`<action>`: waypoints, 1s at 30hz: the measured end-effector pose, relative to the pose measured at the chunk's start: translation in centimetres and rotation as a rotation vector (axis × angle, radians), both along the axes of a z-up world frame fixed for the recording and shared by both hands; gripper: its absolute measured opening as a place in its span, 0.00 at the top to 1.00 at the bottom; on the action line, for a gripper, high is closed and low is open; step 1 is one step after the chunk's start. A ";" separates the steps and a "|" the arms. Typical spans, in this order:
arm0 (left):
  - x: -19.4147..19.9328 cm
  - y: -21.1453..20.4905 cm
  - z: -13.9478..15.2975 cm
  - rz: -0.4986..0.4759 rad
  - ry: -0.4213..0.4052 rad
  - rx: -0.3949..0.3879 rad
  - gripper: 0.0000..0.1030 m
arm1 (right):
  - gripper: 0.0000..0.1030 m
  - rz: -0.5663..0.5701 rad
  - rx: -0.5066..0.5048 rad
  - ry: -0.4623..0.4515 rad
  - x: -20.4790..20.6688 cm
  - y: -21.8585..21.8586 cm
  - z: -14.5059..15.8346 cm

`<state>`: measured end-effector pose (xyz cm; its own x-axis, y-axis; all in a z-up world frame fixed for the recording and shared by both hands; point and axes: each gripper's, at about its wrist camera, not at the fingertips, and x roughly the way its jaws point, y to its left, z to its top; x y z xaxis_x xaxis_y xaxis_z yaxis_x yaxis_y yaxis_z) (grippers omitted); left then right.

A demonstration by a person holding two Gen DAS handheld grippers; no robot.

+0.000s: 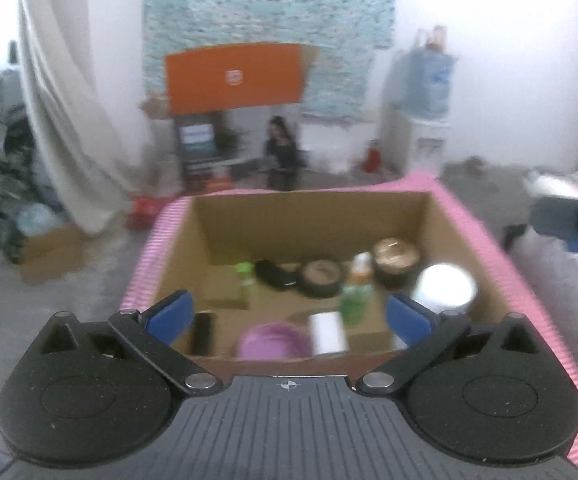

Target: Organize rigid objects

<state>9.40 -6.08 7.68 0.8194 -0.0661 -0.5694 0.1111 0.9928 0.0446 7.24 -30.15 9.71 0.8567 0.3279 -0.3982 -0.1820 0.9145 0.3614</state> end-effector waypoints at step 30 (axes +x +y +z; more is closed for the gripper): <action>0.6 2.2 -2.6 0.035 0.101 -0.014 0.00 | 0.00 -0.140 -0.304 0.178 0.4 8.0 -4.6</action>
<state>10.04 -3.88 5.09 0.7601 -0.0472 -0.6481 0.0800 0.9966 0.0212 7.66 -22.12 5.13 0.7936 0.0564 -0.6058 -0.0064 0.9964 0.0844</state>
